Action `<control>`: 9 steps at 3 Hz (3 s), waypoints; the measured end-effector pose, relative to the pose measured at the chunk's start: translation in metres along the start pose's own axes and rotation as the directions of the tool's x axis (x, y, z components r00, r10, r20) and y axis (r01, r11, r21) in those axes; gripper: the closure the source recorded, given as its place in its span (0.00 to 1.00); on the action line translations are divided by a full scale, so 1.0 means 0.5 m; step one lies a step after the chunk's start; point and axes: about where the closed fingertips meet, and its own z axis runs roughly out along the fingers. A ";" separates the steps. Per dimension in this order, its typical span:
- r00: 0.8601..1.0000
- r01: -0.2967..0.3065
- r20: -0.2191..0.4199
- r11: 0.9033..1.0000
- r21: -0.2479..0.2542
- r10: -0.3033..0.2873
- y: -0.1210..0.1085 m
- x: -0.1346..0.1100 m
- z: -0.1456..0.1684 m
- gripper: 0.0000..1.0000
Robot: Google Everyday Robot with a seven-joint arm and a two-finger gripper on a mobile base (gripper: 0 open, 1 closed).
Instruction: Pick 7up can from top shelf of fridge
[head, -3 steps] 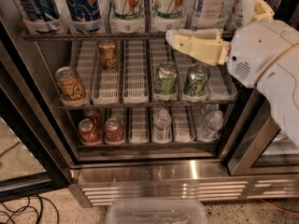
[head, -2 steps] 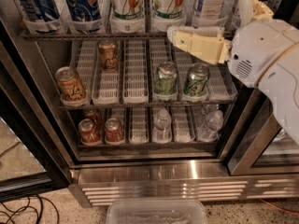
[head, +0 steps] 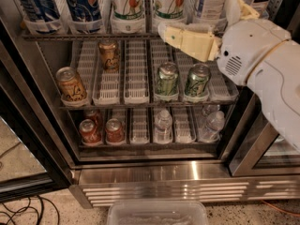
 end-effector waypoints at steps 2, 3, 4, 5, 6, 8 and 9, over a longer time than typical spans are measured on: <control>0.999 0.035 -0.028 0.999 -0.026 -0.036 0.019 0.015 0.047 0.14; 0.998 0.040 -0.040 0.999 0.000 -0.040 0.005 0.022 0.068 0.15; 0.999 0.024 -0.042 1.000 0.014 -0.023 -0.002 0.028 0.091 0.16; 1.000 0.002 -0.025 1.000 0.016 -0.001 -0.002 0.028 0.140 0.18; 1.000 0.005 -0.021 1.000 0.021 -0.004 -0.009 0.028 0.152 0.21; 0.999 0.030 -0.033 0.997 0.073 -0.028 -0.047 0.024 0.166 0.28; 0.998 0.045 -0.042 0.994 0.097 -0.041 -0.062 0.022 0.176 0.27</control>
Offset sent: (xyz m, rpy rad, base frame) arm 0.0328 0.0221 -0.0145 -0.0792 0.0239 0.0076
